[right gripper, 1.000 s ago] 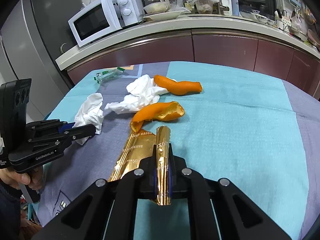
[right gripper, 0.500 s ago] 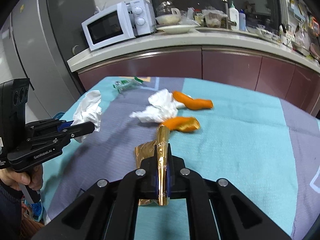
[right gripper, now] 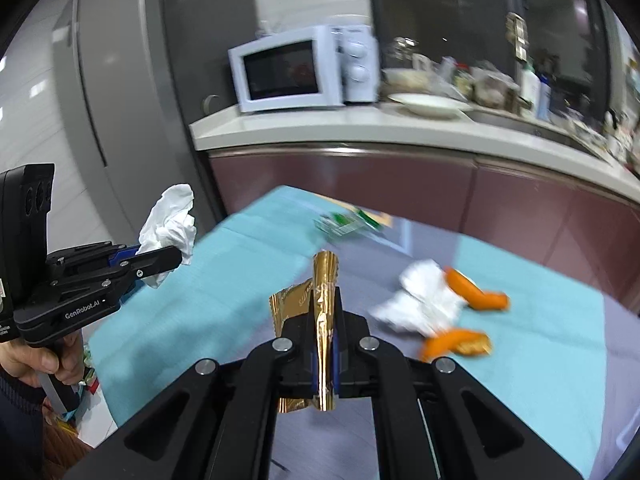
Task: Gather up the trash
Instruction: 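Carry the tissue and foil bag with both grippers over the bin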
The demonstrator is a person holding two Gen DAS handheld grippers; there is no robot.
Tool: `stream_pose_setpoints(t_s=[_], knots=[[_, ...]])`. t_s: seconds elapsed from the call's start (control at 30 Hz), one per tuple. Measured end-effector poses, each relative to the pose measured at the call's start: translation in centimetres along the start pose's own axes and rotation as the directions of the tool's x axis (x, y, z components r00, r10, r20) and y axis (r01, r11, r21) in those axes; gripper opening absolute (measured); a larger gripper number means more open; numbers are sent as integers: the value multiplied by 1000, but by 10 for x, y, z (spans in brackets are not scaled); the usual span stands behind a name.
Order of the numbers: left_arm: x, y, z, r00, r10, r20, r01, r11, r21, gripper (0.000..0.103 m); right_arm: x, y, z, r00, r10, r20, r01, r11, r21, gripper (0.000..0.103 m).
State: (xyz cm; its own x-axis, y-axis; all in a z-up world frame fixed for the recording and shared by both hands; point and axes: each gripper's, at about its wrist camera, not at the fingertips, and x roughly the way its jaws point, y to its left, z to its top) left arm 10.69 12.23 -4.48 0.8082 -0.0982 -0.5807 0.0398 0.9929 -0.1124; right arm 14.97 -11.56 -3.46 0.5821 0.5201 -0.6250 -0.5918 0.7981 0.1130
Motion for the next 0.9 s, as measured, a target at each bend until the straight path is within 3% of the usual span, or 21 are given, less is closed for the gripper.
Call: stream_pose_setpoints(t_s=[0.17, 0.37, 0.63, 0.9], knots=[[-34, 52, -6, 995, 99, 25, -98, 993, -66, 17, 25, 52, 27, 996, 85, 6, -85, 993, -80, 3], [-71, 115, -20, 974, 222, 32, -216, 966, -139, 17, 56, 115, 54, 984, 177, 2, -174, 972, -159, 3], [-93, 183, -40, 951, 308, 11, -298, 930, -216, 17, 90, 181, 77, 968, 248, -27, -247, 941, -233, 4], [-98, 223, -60, 936, 350, -33, -346, 899, -268, 17, 122, 232, 90, 955, 286, -80, -297, 911, -285, 4]])
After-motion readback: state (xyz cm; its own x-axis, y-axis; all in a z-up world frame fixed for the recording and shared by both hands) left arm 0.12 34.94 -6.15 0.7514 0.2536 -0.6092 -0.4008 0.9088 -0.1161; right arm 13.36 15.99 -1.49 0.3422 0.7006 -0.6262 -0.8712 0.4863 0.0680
